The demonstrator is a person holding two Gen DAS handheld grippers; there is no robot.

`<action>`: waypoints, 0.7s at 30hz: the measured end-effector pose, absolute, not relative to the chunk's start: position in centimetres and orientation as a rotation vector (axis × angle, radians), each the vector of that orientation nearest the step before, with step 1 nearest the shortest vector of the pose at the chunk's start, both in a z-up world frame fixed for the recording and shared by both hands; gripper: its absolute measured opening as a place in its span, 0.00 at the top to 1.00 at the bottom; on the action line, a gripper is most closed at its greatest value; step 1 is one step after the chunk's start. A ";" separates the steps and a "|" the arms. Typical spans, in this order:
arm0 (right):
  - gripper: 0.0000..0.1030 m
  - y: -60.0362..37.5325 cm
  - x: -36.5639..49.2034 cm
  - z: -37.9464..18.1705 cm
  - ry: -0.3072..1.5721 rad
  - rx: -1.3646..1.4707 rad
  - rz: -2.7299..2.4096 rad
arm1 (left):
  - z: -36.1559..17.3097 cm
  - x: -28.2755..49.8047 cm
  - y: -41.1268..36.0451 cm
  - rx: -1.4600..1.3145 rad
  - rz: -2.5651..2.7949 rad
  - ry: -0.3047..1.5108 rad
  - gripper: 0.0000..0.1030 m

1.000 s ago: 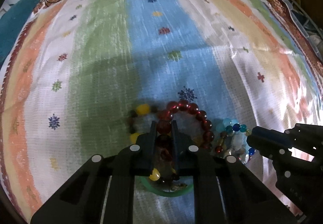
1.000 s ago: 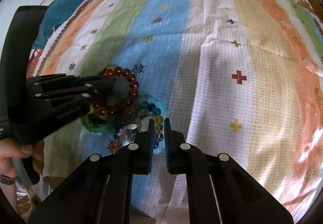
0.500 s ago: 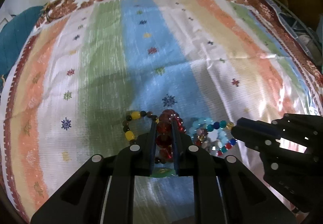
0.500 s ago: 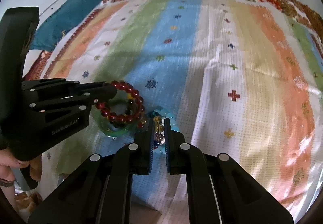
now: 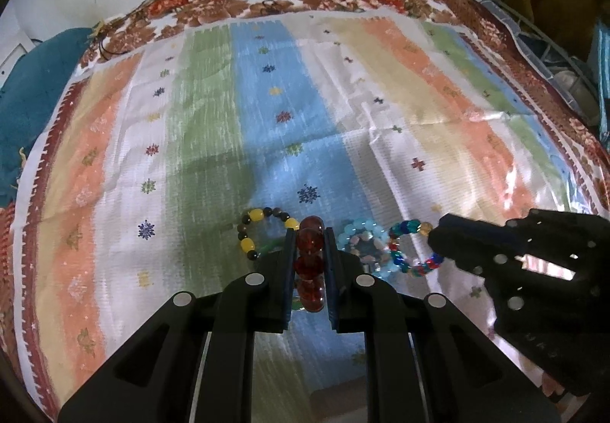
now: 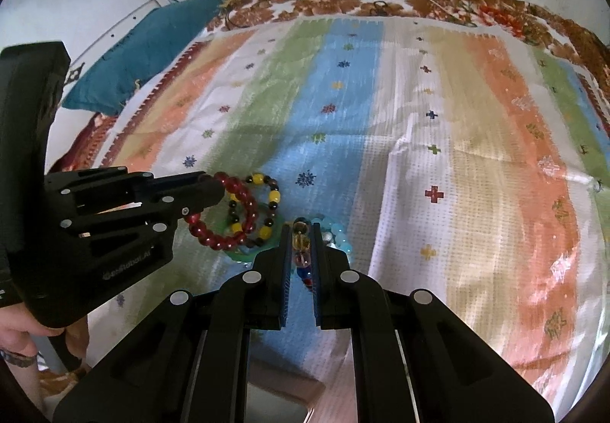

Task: Organize jewelry
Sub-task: 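Lift red bracelet with left gripper while right gripper carries multicolour bracelet toward tin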

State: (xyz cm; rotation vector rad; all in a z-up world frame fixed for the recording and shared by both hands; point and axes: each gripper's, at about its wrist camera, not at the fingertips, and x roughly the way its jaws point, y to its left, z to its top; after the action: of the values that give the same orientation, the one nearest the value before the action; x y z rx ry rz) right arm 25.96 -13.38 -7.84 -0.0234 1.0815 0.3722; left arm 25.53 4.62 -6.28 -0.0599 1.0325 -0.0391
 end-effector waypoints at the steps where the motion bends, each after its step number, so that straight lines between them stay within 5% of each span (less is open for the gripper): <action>1: 0.90 -13.4 25.8 -7.8 1.080 -0.026 0.372 | -6.0 25.3 4.5 -0.059 -0.041 1.028 0.88; 21: 0.90 -14.4 22.9 -5.4 1.015 -0.098 0.345 | -2.6 19.9 3.6 -0.073 -0.073 0.947 0.87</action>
State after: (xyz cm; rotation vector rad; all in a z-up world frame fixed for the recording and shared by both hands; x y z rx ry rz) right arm 22.94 -14.43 -5.38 -0.0982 1.0152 0.3446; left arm 19.90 3.56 -2.64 -0.0734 0.9471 -0.0730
